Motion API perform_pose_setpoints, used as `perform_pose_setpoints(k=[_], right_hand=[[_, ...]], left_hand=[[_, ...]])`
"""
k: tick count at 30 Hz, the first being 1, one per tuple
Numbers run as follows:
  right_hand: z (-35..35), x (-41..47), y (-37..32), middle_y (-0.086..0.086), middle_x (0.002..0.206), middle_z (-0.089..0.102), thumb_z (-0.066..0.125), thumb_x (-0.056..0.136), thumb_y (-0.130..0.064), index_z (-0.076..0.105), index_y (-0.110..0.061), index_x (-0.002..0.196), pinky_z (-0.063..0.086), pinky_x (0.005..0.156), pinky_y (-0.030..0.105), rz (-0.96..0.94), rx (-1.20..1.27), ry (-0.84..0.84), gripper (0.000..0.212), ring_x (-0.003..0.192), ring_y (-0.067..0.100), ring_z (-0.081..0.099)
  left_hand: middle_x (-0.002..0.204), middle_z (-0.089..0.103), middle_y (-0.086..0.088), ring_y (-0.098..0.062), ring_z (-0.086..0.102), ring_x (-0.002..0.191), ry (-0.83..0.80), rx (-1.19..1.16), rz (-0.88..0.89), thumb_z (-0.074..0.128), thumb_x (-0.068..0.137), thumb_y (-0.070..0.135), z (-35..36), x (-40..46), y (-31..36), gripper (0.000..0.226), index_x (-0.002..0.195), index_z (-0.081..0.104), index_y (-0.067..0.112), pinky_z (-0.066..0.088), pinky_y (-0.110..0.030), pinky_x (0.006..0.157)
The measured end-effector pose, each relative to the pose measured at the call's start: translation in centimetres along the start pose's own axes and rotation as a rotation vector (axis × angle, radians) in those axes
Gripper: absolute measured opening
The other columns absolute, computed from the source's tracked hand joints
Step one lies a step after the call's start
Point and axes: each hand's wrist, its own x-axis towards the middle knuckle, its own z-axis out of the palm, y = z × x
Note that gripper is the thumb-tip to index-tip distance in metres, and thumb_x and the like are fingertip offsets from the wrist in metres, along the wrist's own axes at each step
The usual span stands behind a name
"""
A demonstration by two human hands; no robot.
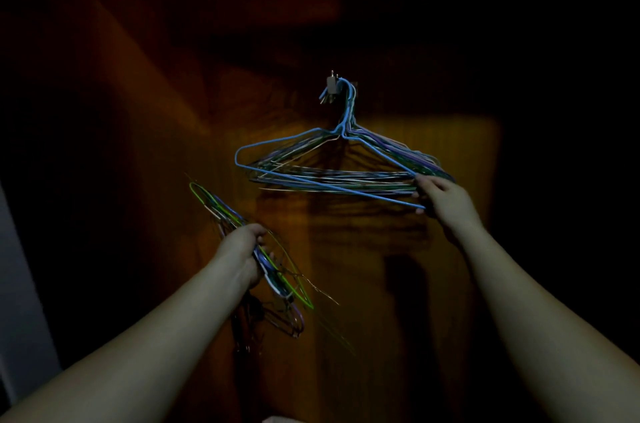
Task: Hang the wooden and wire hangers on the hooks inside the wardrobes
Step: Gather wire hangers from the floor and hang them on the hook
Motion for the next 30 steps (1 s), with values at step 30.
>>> perform_pose_setpoints(k=[30], right_hand=[[-0.7,3.6,1.7,0.014,0.105,0.062,0.059,0.092,-0.047,0.064,-0.002,0.101,0.040,0.069,0.033,-0.007,-0.306,0.452,0.046,0.089,0.028,0.058]], left_hand=[[0.063,0.029,-0.001,-0.015,0.029,0.053,-0.027,-0.022,-0.022,0.044,0.098,0.008,-1.2,-1.3,-0.5,0.029,0.070,0.039,0.013,0.034,-0.030,0.052]])
